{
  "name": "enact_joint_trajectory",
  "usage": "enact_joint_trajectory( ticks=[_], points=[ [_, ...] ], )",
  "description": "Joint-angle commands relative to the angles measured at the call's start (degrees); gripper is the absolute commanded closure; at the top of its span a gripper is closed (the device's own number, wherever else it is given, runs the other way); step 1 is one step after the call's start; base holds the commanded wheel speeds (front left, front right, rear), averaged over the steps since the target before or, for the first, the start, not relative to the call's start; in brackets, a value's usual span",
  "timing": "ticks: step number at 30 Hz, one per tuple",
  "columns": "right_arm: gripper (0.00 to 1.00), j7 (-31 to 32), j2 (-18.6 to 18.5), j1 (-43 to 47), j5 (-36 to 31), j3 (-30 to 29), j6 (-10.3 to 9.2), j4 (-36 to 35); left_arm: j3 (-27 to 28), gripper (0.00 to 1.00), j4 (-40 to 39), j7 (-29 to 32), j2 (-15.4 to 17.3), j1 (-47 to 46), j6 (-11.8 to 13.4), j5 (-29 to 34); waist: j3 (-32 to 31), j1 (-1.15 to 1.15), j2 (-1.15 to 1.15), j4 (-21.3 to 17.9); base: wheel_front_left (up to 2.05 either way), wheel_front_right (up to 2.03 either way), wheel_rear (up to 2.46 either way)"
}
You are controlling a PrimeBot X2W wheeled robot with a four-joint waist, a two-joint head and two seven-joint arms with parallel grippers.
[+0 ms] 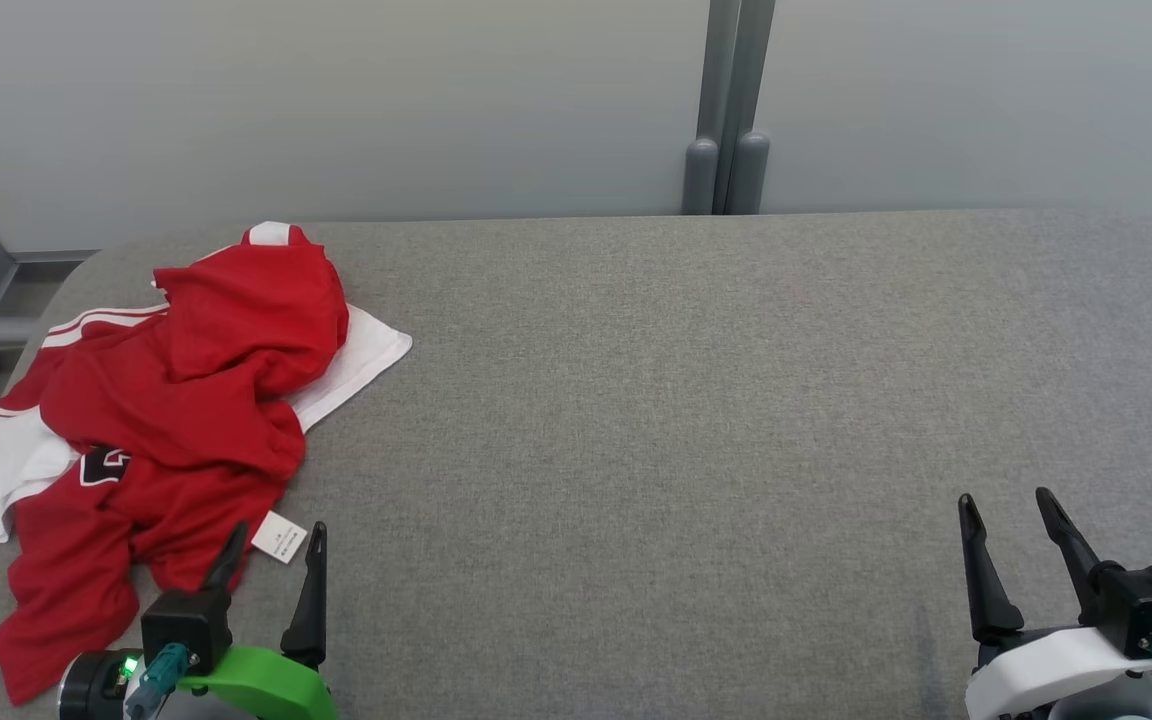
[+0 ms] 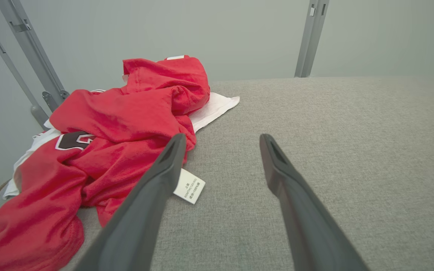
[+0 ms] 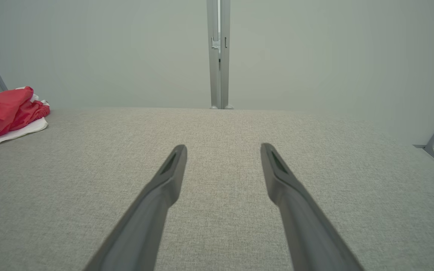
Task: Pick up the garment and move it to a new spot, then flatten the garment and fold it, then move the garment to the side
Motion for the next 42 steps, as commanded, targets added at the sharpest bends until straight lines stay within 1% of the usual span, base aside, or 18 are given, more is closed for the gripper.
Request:
enact_joint_trajectory(
  ticks=[1, 6, 10, 16, 24, 28, 31, 35, 42],
  points=[
    [0.00, -0.20, 0.00, 0.16, -0.38, -0.15, 0.02, -0.16, 0.20, 0.00, -0.07, -0.03, 0.06, -0.66, -0.15, 0.25, 0.03, 0.00, 0.00, 0.14, 0.00, 0.00, 0.00],
    [0.00, -0.20, -0.24, 0.59, -0.50, 0.09, 0.02, -0.26, 0.04, 0.00, -0.02, -0.03, -0.02, -0.58, -0.15, 0.14, -0.07, 0.00, 0.00, 0.97, 0.00, 0.00, 0.00],
    [0.00, -0.20, -0.52, 0.95, -0.46, 0.38, 0.02, -0.64, 0.02, 0.00, -0.20, -0.03, -0.50, -0.91, -0.09, -0.14, -0.02, 0.00, 0.00, 3.22, 0.00, 0.00, 0.00],
    [0.00, -0.19, -0.91, 0.59, -0.46, 0.76, 0.02, -0.64, 0.17, 0.00, -0.14, -0.02, -0.80, -0.77, -0.09, -0.38, 0.10, 0.00, 0.00, 8.91, 0.00, 0.00, 0.00],
    [0.00, -0.19, -1.15, -0.53, -0.52, 2.08, 0.01, -0.42, 1.87, 0.00, -0.14, -0.02, -0.87, 0.48, -0.07, -0.29, 0.10, 0.00, 0.00, 17.21, 0.00, 0.00, 0.00],
    [0.00, -0.19, -1.05, -1.38, -0.44, 3.19, 0.01, -0.33, 2.90, 0.00, -0.36, -0.02, -0.88, 1.10, -0.06, -0.42, 0.23, 0.00, 0.00, 20.07, 0.00, 0.00, 0.00],
    [0.00, -0.19, -0.84, -2.05, -0.49, 3.84, 0.01, -0.09, 3.71, 0.00, -0.54, -0.02, -0.88, 1.32, -0.06, -0.48, 0.40, 0.00, 0.00, 21.12, 0.00, 0.00, 0.00],
    [0.00, -0.19, -0.52, -2.75, -0.66, 4.53, 0.01, -0.05, 4.45, 0.00, -0.75, -0.02, -1.08, 1.48, -0.06, -0.70, 0.74, 0.00, 0.00, 21.54, 0.00, 0.00, 0.00],
    [0.00, -0.19, -0.10, -2.56, -0.59, 5.17, 0.01, -0.46, 5.63, 0.00, 1.06, -0.02, -1.84, -1.06, -0.06, -3.33, 2.42, 0.00, 0.00, 20.75, 0.00, 0.00, 0.00]
  ],
)
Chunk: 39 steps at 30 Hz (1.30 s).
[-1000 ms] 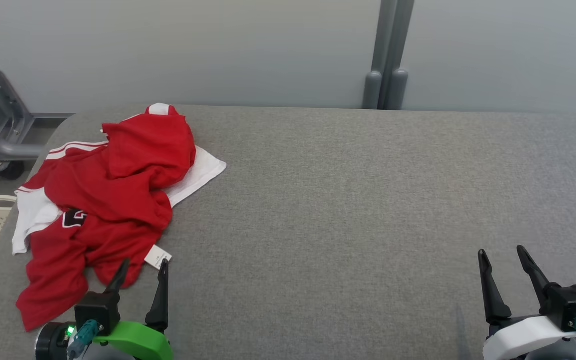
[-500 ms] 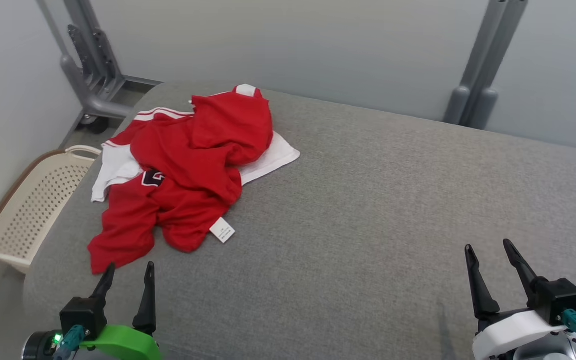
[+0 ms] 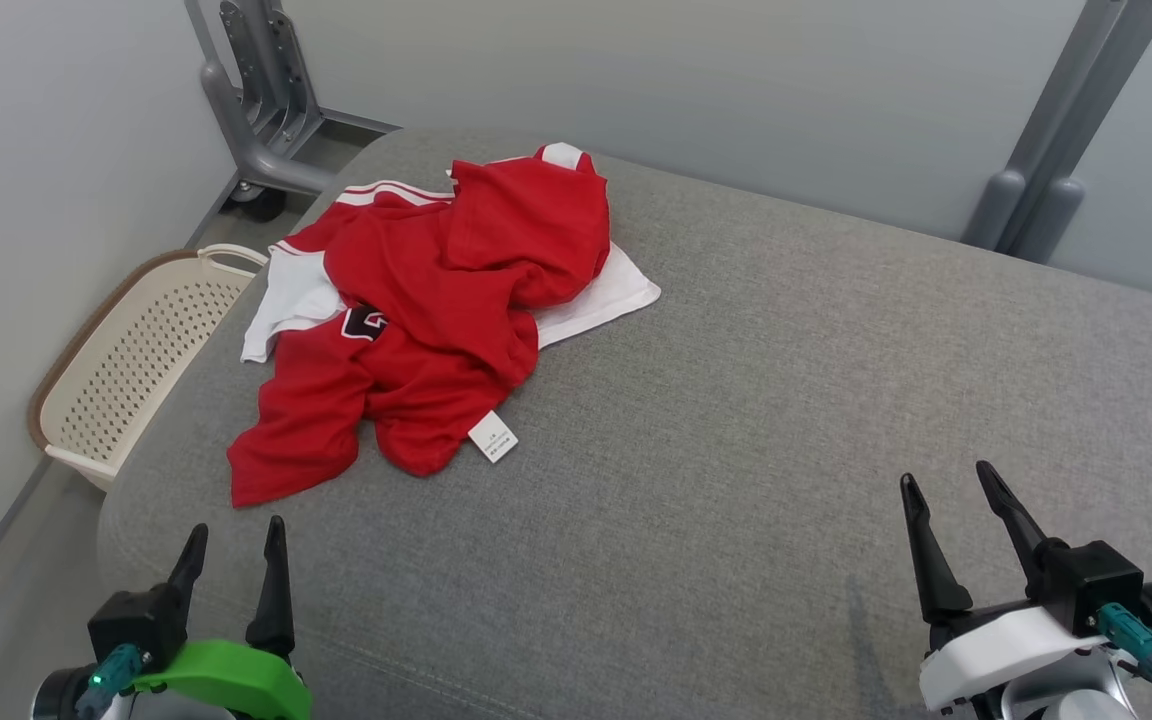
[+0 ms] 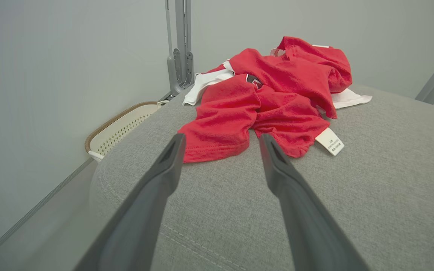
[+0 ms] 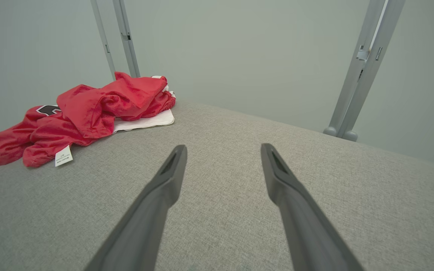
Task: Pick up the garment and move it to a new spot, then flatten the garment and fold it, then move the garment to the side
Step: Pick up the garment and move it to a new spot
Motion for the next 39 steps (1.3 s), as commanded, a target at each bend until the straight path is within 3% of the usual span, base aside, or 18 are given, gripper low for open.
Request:
enact_joint_trajectory(
  ticks=[1, 11, 17, 23, 30, 31, 32, 39],
  points=[
    [0.00, -0.18, -0.22, -0.13, -0.36, 0.19, 0.00, -0.32, 0.53, 0.00, 1.20, -0.01, -0.25, -2.03, 0.05, -1.52, 1.34, 0.00, 0.00, -0.66, 0.00, 0.00, 0.00],
    [0.00, -0.18, -2.29, -5.90, -1.29, 1.87, 0.00, -0.87, -2.18, 0.00, 15.10, 1.72, 1.27, -17.36, 0.05, -8.14, 12.74, 0.00, 0.00, -3.55, 0.00, 0.00, 0.00],
    [0.00, -0.18, -3.72, -10.56, -1.90, 3.39, 0.00, -0.80, -4.01, 0.00, 23.31, 8.85, 3.53, -29.67, 0.06, -13.58, 20.42, 0.00, 0.00, -5.47, 0.00, 0.00, 0.00],
    [0.00, -0.18, -4.34, -12.80, -1.97, 4.13, 0.00, -0.17, -6.23, 0.00, 28.61, 15.89, 6.87, -36.66, 0.07, -19.68, 23.10, 0.00, 0.00, -6.80, 0.00, 0.00, 0.00],
    [0.00, -0.18, -3.60, -14.19, -1.76, 4.45, 0.00, 0.11, -8.68, 0.00, 33.26, 22.10, 8.14, -38.29, 0.07, -25.16, 23.17, 0.00, 0.00, -8.40, 0.00, 0.00, 0.00],
    [0.00, -0.18, -3.55, -14.33, -1.76, 4.49, 0.00, 0.14, -8.94, 0.56, 33.50, 22.74, 8.10, -38.11, 0.06, -26.26, 23.11, 0.00, 0.00, -8.54, 0.00, 0.00, 0.00],
    [0.00, -0.18, -3.49, -14.42, -1.74, 4.53, 0.00, 0.18, -9.36, 0.98, 33.66, 23.23, 8.17, -38.00, 0.05, -26.99, 23.04, 0.00, 0.00, -8.66, 0.00, 0.00, 0.00],
    [0.00, -0.18, -2.80, -13.18, -1.32, 3.97, 0.00, 0.95, -12.52, 1.00, 32.84, 25.83, 9.37, -36.63, 0.02, -31.58, 21.13, 0.00, 0.00, -8.94, 0.00, 0.00, 0.00]
  ],
)
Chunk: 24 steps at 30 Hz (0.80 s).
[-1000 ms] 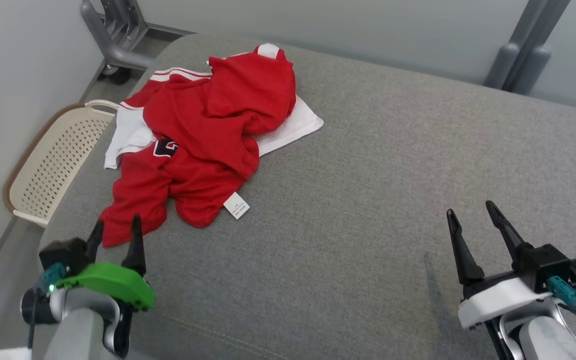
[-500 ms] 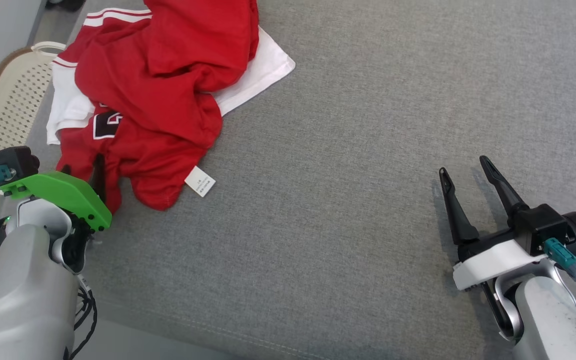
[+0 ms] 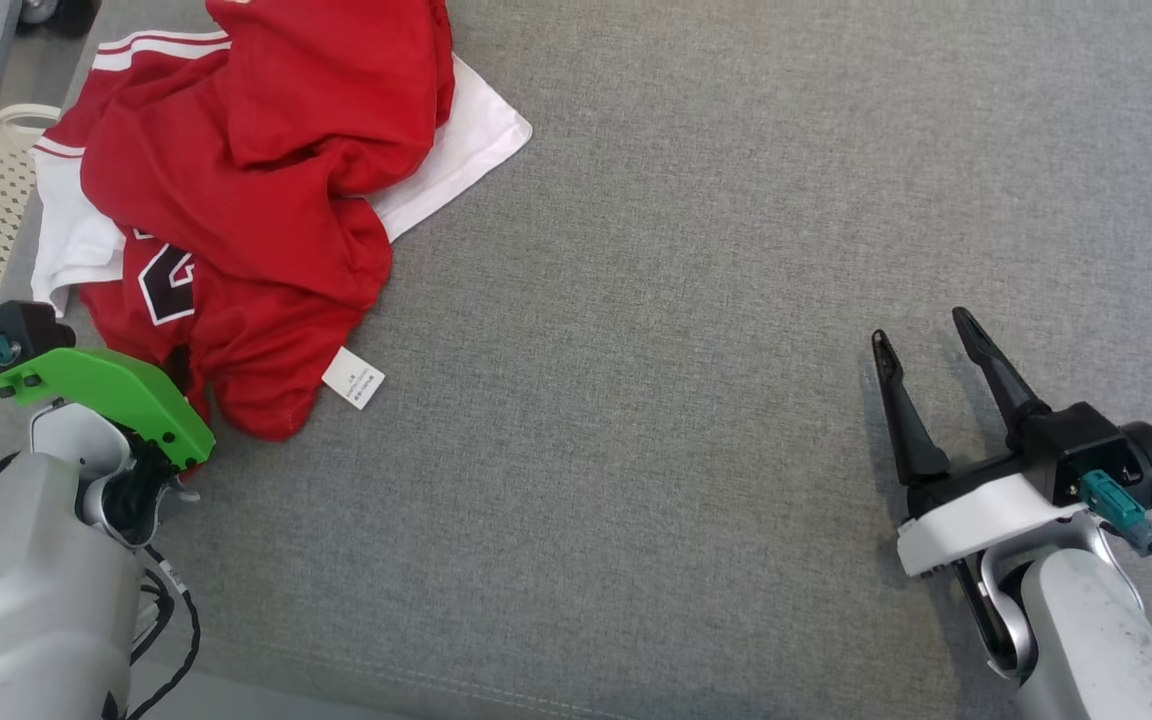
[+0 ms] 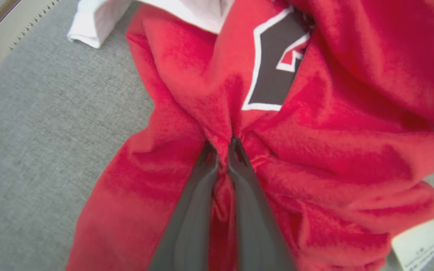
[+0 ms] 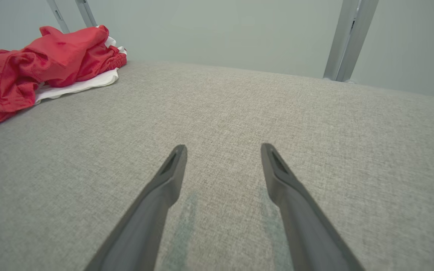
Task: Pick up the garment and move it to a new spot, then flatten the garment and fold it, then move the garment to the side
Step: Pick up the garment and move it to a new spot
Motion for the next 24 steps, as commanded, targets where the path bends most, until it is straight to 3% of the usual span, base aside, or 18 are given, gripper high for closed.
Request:
enact_joint_trajectory(
  ticks=[1, 9, 14, 24],
  points=[
    [0.00, -0.18, 0.28, 0.80, 0.14, -0.15, 0.00, 0.32, -0.49, 1.00, -0.17, 0.24, 0.14, 1.29, -0.03, -0.98, -1.16, 0.00, 0.00, -0.03, 0.00, 0.00, 0.00],
    [0.00, -0.18, 1.91, 4.60, 0.66, -0.93, 0.00, 1.14, -0.11, 1.00, -9.39, -3.75, 7.08, 0.08, 0.02, -2.70, -6.98, 0.00, 0.00, 1.19, 0.00, 0.00, 0.00],
    [0.00, -0.18, 2.28, 5.75, 1.06, -0.79, 0.00, 1.10, 0.02, 1.00, -15.96, -2.63, 9.26, -0.06, 0.31, -2.87, -9.42, 0.00, 0.00, 1.09, 0.00, 0.00, 0.00],
    [0.00, -0.18, 3.91, 7.36, 1.57, -1.02, 0.01, 0.61, 0.32, 1.00, -38.71, 5.65, 15.86, -1.93, 5.74, -1.19, -12.69, 0.00, 0.00, -2.71, 0.00, 0.00, 0.00]
  ],
)
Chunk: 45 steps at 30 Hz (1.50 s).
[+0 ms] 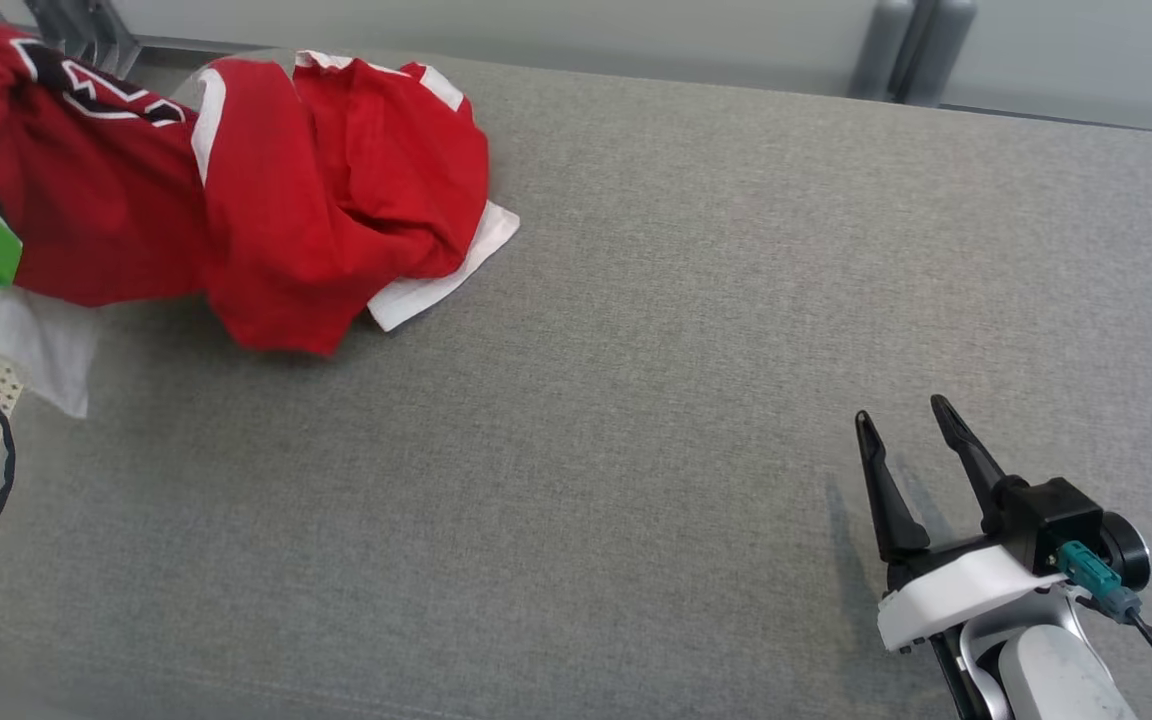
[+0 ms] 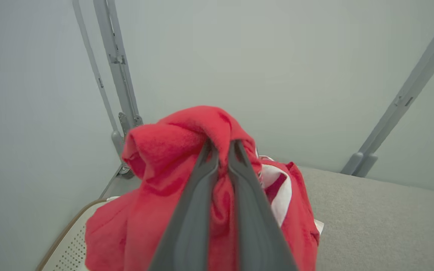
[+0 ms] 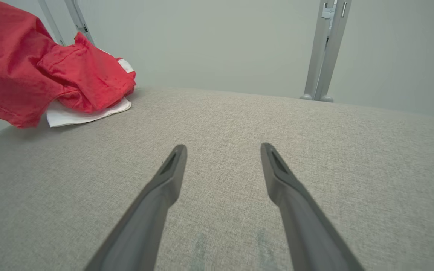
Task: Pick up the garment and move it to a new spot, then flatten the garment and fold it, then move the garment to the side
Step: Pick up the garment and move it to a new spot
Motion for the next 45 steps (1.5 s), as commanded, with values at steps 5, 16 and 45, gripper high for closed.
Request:
enact_joint_trajectory(
  ticks=[5, 16, 45],
  points=[
    [0.00, -0.18, 0.91, 1.51, 0.66, -0.24, 0.01, -0.04, -0.17, 1.00, -11.17, 4.57, 2.67, -2.35, 2.89, 1.24, -1.30, 0.00, 0.00, -4.44, 0.00, 0.00, 0.00],
    [0.00, -0.18, 1.92, 1.08, 1.05, -0.60, 0.00, -0.13, -4.84, 1.00, -22.60, 10.97, 1.79, -9.72, 3.67, 3.53, -0.88, 0.00, 0.00, -10.91, 0.00, 0.00, 0.00],
    [0.00, -0.18, 2.33, -0.26, 5.89, 0.55, 0.01, -1.17, -25.41, 1.00, -19.70, 17.26, -14.28, -11.19, 0.45, 1.30, 2.78, 0.00, 0.00, -29.28, 0.00, 0.00, 0.00]
  ],
)
